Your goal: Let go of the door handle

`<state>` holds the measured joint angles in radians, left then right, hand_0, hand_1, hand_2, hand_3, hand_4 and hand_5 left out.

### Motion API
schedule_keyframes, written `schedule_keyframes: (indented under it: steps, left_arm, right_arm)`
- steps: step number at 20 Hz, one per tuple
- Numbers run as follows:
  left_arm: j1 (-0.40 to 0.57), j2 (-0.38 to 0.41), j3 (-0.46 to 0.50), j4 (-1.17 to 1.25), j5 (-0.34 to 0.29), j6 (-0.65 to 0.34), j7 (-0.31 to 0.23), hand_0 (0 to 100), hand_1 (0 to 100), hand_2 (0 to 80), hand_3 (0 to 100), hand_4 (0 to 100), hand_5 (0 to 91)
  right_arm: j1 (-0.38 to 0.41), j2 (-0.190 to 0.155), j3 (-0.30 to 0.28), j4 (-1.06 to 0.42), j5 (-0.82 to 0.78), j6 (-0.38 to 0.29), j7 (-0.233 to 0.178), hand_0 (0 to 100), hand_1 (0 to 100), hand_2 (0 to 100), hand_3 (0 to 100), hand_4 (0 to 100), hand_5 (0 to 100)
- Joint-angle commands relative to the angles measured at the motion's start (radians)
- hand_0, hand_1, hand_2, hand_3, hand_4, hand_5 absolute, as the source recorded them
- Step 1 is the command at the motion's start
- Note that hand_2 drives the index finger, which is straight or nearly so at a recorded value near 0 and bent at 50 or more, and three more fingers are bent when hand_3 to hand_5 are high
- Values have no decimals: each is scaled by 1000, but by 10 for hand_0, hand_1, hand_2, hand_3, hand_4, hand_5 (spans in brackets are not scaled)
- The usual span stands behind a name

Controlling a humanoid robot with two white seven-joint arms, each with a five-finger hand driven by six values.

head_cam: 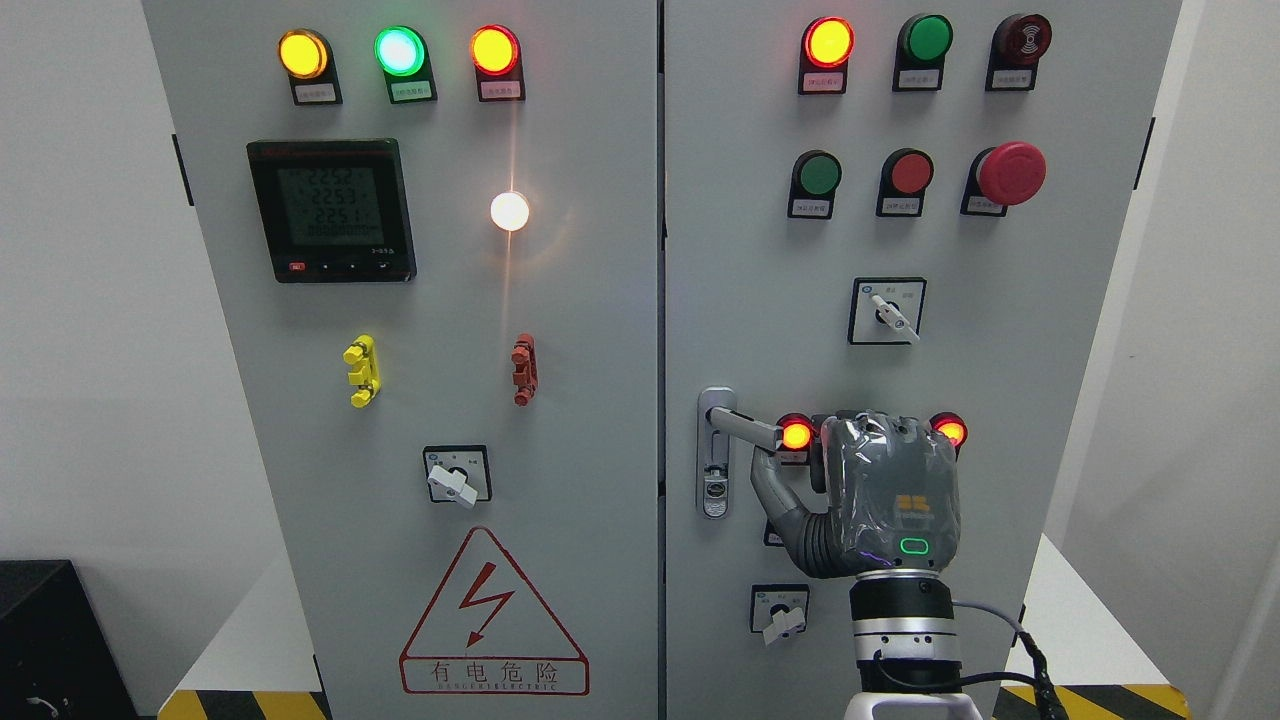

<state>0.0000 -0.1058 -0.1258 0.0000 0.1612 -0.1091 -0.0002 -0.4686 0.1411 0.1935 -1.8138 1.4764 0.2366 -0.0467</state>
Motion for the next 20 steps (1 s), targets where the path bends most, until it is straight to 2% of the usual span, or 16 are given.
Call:
schedule_keyframes:
  steps: [1, 20]
  left_arm:
    - [-26, 0, 0, 29, 0, 0, 0, 120, 556, 0, 0, 0, 0]
    - [-26, 0, 0, 29, 0, 0, 0, 120, 556, 0, 0, 0, 0]
  right_arm:
    - [-2, 0, 0, -1, -1, 0, -2, 484, 359, 943, 1000, 1000, 1000]
    - [18, 0, 0, -12, -2, -2, -5, 510, 366, 935, 1000, 997, 1000]
